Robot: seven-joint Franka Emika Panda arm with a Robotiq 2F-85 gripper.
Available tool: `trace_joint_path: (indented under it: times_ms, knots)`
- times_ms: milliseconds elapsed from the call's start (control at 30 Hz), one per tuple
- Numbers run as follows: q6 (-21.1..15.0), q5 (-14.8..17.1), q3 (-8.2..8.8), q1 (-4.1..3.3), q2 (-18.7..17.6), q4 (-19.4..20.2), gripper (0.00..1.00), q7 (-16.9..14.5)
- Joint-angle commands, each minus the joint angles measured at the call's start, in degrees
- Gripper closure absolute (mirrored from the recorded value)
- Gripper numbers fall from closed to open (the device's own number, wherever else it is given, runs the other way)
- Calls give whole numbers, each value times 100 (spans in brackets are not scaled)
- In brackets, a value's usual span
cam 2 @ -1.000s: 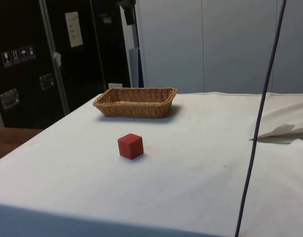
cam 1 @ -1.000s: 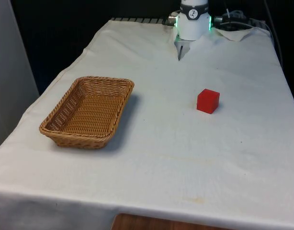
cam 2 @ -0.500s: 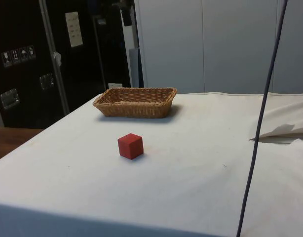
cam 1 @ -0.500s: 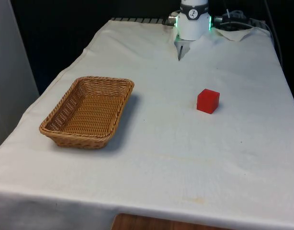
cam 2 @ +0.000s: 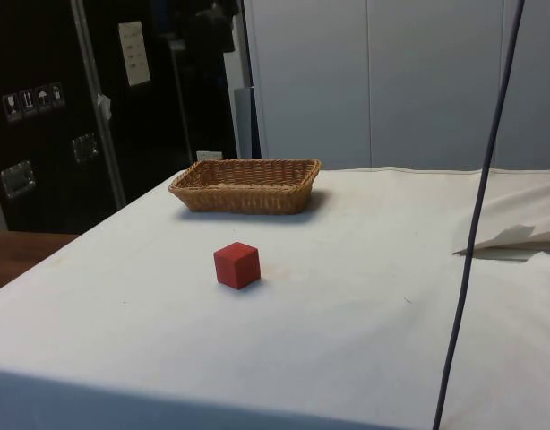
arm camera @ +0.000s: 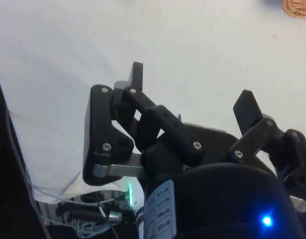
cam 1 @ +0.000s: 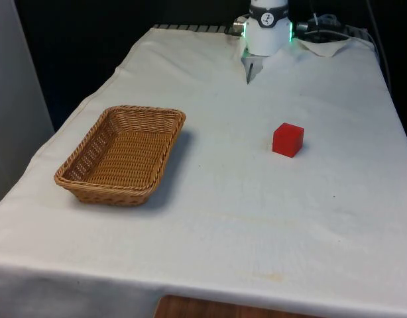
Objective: Pick up the cube and place it into the basket.
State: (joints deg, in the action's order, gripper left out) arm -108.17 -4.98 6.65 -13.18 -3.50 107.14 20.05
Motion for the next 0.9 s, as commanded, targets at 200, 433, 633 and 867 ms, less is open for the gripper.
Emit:
trace_joint_path:
  times_ms: [200, 433, 633, 867]
  knots:
    - [-195, -17, -115, -11, 17, 109, 0, 149]
    - [-309, -17, -189, -11, 29, 218, 0, 281]
    - [-435, -23, -246, -11, 46, 355, 0, 441]
    - [-710, -29, -298, -6, 74, 573, 0, 556]
